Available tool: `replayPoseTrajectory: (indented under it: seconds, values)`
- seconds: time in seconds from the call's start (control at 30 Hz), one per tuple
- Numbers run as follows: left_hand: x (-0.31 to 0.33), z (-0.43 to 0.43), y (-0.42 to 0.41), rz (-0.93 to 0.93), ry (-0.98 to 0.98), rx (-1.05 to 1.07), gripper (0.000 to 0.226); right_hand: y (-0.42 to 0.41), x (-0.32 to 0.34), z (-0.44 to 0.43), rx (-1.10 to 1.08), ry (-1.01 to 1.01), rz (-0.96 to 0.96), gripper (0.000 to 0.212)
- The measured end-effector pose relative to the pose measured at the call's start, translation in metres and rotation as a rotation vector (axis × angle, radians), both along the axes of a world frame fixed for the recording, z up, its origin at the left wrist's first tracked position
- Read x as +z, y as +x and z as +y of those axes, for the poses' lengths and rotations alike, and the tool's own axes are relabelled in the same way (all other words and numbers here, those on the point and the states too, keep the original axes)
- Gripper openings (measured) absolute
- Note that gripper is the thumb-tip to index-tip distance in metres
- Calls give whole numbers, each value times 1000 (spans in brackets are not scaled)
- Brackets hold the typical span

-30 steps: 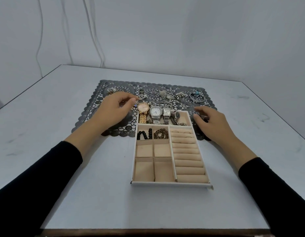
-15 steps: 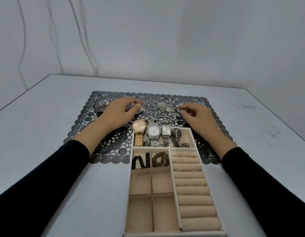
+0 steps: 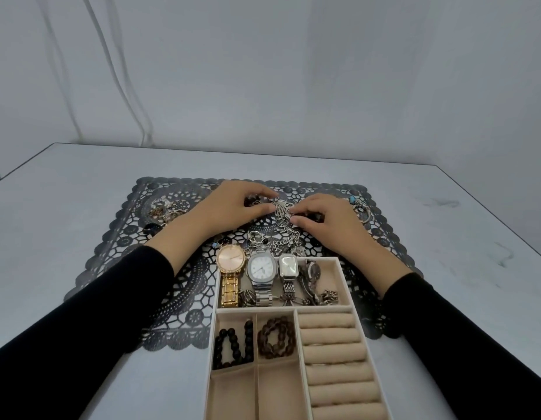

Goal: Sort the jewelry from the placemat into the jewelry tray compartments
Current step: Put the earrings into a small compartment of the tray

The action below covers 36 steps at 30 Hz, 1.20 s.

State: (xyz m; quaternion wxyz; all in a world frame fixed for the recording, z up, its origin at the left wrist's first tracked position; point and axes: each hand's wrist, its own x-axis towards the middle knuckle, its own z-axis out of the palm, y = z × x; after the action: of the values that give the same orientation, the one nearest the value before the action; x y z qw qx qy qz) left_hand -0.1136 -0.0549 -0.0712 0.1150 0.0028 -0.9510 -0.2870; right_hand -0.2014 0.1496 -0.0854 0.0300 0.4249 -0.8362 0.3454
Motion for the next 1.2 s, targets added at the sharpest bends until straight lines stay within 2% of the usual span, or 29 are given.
replayPoseTrajectory:
  seconds: [0.13,0.37,0.5,0.67,0.93,1.2]
  values:
    - [-2,1,-8,11,-3,-29,33,-3,-1,-1,19,-10,17,17]
    - [-7,-3,-14,43,34,-47,27,-6,-5,-4,80,4,168,12]
    - [-7,-3,-13,61,61,-32,26,-6,-6,-3,54,-11,217,13]
    - [-4,0,-9,115,183,-35,22,-10,-10,-7,-21,-42,325,11]
    - [-7,-1,-8,83,193,-56,18,-9,-10,-7,-48,-98,274,16]
    - [-5,-1,-5,138,321,-23,16,1,-2,-3,-72,-231,1,13]
